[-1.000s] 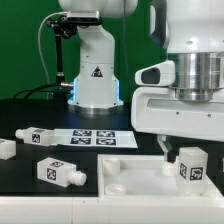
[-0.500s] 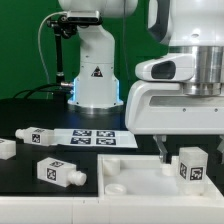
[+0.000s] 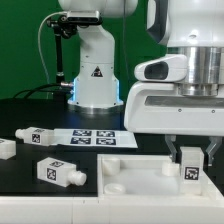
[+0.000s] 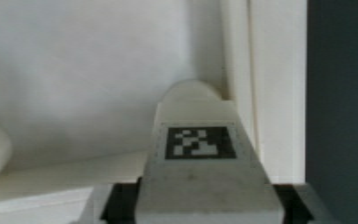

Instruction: Assemble one leg

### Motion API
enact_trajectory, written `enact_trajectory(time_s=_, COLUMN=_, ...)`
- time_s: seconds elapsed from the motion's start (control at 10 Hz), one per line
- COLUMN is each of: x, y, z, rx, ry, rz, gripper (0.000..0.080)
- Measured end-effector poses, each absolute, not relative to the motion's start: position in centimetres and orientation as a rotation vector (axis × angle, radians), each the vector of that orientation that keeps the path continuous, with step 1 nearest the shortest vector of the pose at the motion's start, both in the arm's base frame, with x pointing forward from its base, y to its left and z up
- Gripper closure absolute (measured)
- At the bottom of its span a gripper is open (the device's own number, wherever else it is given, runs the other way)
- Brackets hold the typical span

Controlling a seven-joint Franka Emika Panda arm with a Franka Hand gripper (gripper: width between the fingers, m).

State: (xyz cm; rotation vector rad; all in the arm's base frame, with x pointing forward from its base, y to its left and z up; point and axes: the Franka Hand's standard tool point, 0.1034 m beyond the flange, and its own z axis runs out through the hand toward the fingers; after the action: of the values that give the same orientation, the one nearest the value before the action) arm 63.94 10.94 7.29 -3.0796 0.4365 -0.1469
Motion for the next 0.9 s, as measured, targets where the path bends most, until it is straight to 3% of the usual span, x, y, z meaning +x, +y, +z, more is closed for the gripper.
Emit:
enact_trajectory(time_s=0.7, x=63.91, y=11.22, z=7.29, rx=-2.471, ry=1.816, rz=-0.049, gripper=0.0515)
enact_trajectory(time_s=0.9, x=63.87, y=10.91, z=7.26, rx=-2.313, ry=1.969, rz=-0.028, gripper=0.0515)
